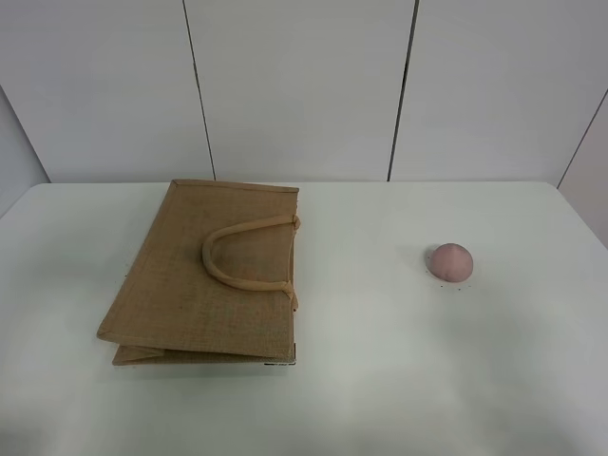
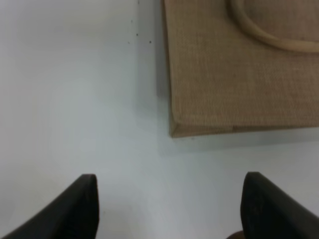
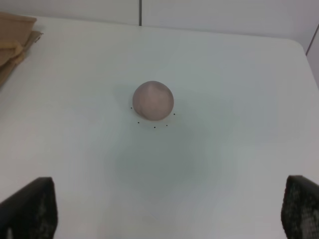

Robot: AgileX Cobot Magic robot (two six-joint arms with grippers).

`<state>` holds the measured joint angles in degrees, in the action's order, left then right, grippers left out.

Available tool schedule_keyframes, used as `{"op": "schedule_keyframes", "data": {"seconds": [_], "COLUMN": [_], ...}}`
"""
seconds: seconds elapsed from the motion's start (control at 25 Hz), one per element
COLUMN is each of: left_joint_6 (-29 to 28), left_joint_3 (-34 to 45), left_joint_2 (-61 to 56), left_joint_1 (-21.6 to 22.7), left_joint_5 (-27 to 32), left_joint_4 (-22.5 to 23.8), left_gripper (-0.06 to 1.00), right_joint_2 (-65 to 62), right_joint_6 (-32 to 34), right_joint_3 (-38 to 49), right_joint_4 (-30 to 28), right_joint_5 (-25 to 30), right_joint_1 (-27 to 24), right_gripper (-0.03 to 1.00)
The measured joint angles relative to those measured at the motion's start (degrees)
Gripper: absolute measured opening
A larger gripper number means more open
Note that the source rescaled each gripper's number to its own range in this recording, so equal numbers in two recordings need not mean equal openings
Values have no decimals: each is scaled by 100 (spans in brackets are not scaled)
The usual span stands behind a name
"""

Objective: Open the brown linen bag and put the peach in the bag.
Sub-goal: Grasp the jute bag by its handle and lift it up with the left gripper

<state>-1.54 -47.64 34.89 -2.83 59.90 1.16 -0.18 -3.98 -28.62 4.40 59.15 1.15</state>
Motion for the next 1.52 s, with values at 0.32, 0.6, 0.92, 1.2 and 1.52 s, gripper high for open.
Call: {"op": "schedule_keyframes", "data": {"seconds": [0.32, 0.6, 0.92, 1.2, 1.52], "left_joint_6": [29, -27, -116, -715, -1232], "left_joint_3": [-1909, -3521, -3986, -4197, -5316], "left_joint_2": [3506, 5858, 7206, 7758, 8832], "left_joint_1": [0, 0, -78, -1054, -1627], "left_joint_5": [-136, -182, -448, -768, -702], "left_joint_4": [0, -199, -871, -564, 10], "left_gripper": [85, 85, 85, 85, 85], "right_joint_2": [0, 0, 0, 0, 0], "right_joint_6": [0, 0, 0, 0, 0], "right_joint_3": [0, 0, 0, 0, 0], "right_joint_4": [0, 0, 0, 43, 45], "right_joint_5": [0, 0, 0, 0, 0], "right_joint_1": [0, 0, 0, 0, 0], "right_gripper": [100, 100, 100, 100, 100]}}
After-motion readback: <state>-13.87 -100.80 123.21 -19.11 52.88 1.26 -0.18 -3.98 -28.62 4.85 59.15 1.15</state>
